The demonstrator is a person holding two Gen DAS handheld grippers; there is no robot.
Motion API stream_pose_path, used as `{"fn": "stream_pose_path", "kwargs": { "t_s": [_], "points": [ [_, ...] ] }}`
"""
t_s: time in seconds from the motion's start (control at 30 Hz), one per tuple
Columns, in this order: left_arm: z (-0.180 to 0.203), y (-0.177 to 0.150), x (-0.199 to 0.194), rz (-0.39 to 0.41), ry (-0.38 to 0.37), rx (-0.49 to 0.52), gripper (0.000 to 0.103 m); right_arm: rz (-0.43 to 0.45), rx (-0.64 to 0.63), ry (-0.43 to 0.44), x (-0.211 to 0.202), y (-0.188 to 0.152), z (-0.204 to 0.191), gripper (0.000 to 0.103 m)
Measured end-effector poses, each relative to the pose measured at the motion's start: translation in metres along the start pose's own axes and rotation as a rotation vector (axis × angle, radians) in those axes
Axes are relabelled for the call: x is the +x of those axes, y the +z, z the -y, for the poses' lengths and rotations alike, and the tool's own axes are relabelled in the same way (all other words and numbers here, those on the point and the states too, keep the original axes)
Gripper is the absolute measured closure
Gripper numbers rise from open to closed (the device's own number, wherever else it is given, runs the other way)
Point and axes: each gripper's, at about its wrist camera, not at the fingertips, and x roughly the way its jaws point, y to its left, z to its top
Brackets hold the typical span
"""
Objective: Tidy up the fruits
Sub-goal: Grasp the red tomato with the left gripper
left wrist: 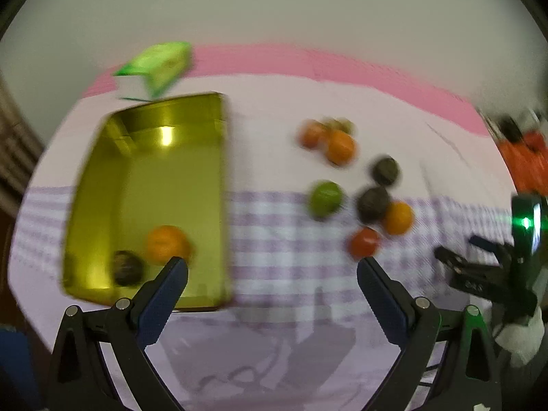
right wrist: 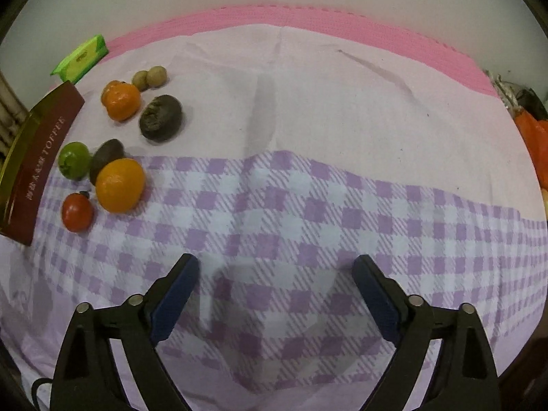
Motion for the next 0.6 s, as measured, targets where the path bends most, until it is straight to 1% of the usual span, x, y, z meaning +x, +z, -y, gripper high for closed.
{"fn": "stream_pose_path", "kwargs": {
  "t_s": [0.07,0.17,0.2,0.33,0.53,0.6],
  "points": [
    [0.018,-0.001,0.012,-0.032,-0.021,0.040,0.005,0.004,0.008,0.005,0.000,-0.002,0.006,0.007],
    [0.034,-0.001,0.026,-0.061,-0.040,0.065,0.005,0.004,0.021,0.000,0.001,-0.006,0.015,0.002],
    [0.037,0.000,0.030,-0.066,-0.045,0.068,0.005,0.003,0.023,-0.001,0.002,-0.006,0.018,0.000],
    [0.045,0.003,0.047,-0.098,-0.068,0.057,0.006,0.024,0.029,-0.006,0.002,-0.007,0.019,0.000],
    [0.057,0.009,0.068,-0.140,-0.090,0.060,0.014,0.038,0.031,-0.006,0.001,-0.009,0.020,0.000],
    [0.059,0.011,0.072,-0.146,-0.092,0.058,0.022,0.037,0.029,-0.005,0.001,-0.008,0.020,0.000]
  ]
}}
